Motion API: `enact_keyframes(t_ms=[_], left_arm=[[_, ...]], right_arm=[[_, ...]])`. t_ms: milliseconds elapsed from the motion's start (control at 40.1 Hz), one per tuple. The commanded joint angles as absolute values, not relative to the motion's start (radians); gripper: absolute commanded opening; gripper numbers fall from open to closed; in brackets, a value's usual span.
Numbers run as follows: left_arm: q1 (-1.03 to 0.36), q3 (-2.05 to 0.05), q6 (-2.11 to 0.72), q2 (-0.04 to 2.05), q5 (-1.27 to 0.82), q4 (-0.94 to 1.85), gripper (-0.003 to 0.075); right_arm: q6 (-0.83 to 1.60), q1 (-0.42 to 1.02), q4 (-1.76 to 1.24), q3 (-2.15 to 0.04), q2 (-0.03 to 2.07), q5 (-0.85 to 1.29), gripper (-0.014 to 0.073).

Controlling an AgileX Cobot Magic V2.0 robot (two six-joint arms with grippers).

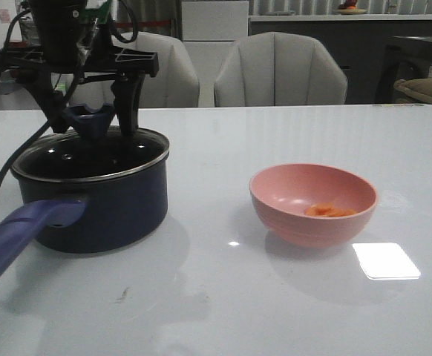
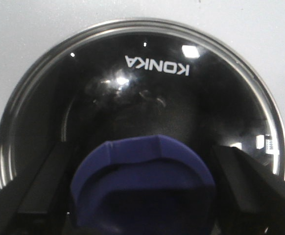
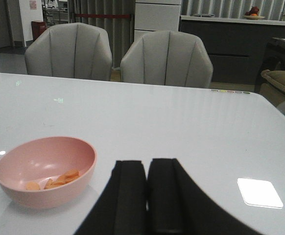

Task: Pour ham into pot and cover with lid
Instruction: 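Lower the left gripper onto the purple lid knob and grasp it, then lift the glass lid off the saucepan with the left gripper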

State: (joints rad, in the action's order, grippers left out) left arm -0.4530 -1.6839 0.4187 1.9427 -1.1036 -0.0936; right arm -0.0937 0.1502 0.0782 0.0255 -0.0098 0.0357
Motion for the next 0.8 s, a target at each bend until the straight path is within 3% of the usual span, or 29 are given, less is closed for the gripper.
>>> enact_keyframes(t_ms=[0, 150, 774], left_arm=[[-0.456, -1.716, 0.432, 1.894, -1.096, -0.082, 0.0391], [-0.456, -1.716, 0.432, 1.894, -1.086, -0.082, 0.0298], [-0.444, -1.794, 0.298, 1.814, -1.176, -0.198, 0.03]], right_arm=[[-0.094, 0.147, 0.094, 0.022, -0.031, -0.039, 0.0148], [-0.094, 0.147, 0.094, 0.022, -0.031, -0.039, 0.0148], [-0.094, 0.147, 0.094, 0.022, -0.031, -0.039, 0.0148]])
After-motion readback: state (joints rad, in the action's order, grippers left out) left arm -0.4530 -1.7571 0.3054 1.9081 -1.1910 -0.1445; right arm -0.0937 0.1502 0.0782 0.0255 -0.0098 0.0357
